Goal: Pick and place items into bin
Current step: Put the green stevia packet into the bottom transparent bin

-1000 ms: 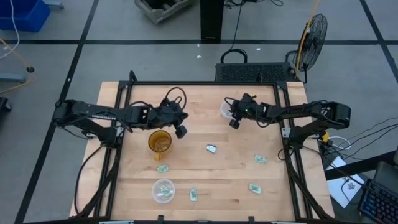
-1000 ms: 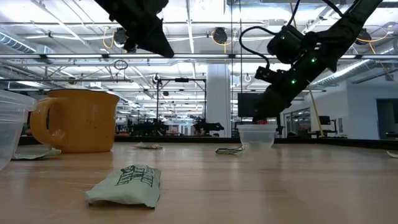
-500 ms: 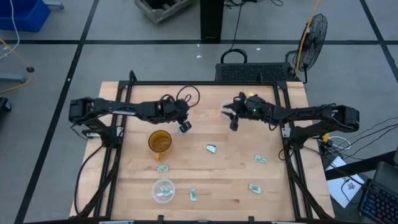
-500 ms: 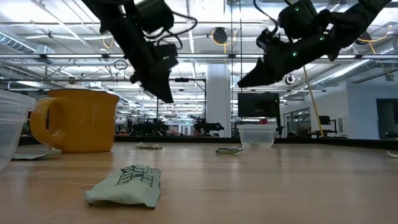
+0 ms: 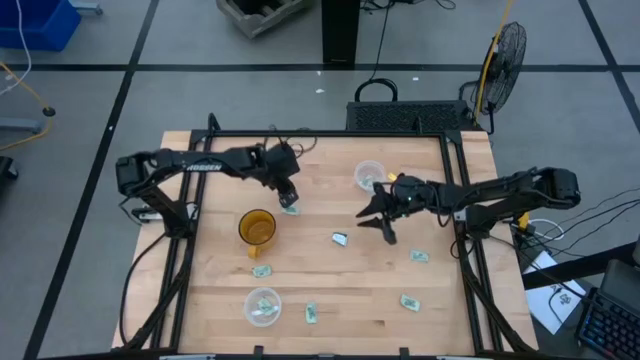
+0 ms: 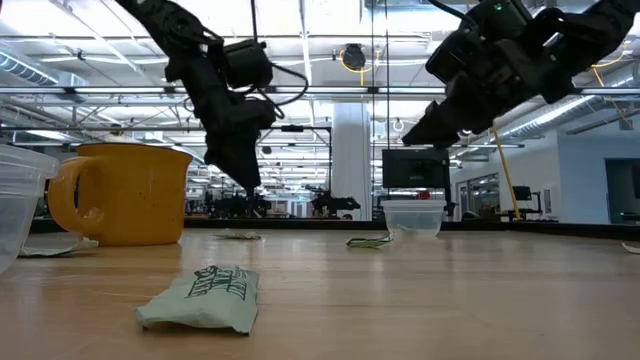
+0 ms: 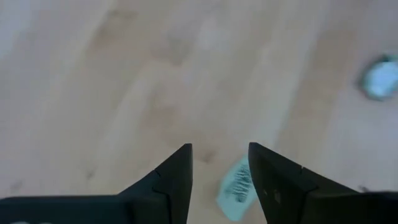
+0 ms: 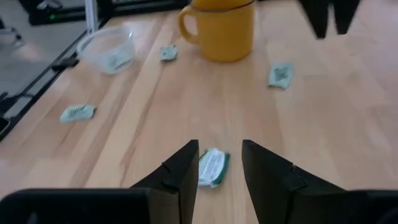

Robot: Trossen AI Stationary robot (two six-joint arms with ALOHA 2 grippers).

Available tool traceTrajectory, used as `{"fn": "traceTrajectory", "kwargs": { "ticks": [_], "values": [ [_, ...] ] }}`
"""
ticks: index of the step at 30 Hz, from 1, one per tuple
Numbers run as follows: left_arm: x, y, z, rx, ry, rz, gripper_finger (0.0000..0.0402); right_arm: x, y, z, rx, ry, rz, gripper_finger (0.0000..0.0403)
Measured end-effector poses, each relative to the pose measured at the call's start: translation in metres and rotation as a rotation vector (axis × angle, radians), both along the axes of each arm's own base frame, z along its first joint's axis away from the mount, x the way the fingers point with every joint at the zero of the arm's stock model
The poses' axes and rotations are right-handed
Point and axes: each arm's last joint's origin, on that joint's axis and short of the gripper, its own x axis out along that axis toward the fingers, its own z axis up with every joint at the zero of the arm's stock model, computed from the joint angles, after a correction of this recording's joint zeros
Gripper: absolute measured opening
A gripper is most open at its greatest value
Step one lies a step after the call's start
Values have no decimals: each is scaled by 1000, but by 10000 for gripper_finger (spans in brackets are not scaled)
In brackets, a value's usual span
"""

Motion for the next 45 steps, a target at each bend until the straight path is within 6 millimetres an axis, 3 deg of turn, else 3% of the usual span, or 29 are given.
{"fn": "traceTrajectory", "kwargs": {
  "ticks": [6,16,23,27,33,38,42,45],
  "values": [
    [-11,10,-11,-137,71,-1,144,-2,2,-5,-3,15,9,114],
    [4,-2,-56,-152,233,-59,151,-1,2,-1,-77,-38,42,114],
    [5,-8,-56,-127,263,-68,150,-1,2,-2,-83,-36,45,114],
    [5,-9,-57,-99,266,-107,110,-1,2,-2,-83,-38,45,114],
    [5,-8,-55,-45,265,-161,10,-1,2,-2,-82,-31,45,114],
    [10,-14,-30,-19,196,-198,5,-2,2,-3,-81,-23,45,114],
    [17,-29,18,40,92,-224,6,-2,2,-4,-79,-12,46,114],
    [17,-56,61,58,23,-255,4,-4,2,-6,-74,18,46,114]
  ]
}}
